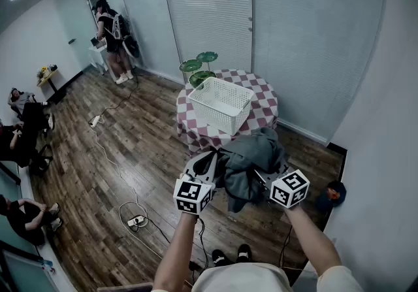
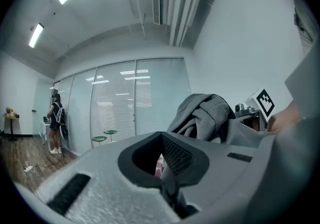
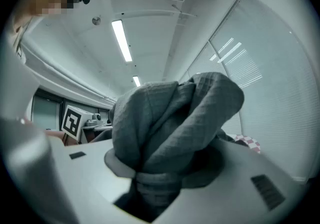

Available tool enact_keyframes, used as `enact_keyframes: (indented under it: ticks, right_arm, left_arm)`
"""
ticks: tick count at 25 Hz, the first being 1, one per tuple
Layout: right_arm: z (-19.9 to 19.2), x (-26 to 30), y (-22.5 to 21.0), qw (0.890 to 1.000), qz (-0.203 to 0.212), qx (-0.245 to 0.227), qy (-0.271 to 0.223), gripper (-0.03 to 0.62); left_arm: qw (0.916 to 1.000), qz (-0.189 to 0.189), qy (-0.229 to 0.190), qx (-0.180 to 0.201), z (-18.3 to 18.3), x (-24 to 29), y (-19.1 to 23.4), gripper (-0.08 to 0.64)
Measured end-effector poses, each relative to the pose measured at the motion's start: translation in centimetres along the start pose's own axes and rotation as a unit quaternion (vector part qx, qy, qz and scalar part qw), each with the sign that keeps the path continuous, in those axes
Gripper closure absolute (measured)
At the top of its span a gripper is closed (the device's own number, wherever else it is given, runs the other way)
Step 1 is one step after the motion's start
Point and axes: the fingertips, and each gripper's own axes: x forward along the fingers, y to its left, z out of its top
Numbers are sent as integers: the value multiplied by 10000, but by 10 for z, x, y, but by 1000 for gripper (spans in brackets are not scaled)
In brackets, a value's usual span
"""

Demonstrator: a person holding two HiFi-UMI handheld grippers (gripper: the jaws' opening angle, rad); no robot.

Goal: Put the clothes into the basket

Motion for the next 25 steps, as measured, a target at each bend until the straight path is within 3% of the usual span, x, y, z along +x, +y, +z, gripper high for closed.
enact_keyframes:
  ticks: [10, 25]
  right_arm:
    - [2, -18, -12, 10000, -41, 44, -51, 396]
    - [34, -41, -43, 9989, 223, 3, -406, 396]
  left_arm:
    - [10000, 2, 35, 35, 0, 9, -21, 548]
    - [9986, 457, 200, 161, -5, 13, -27, 548]
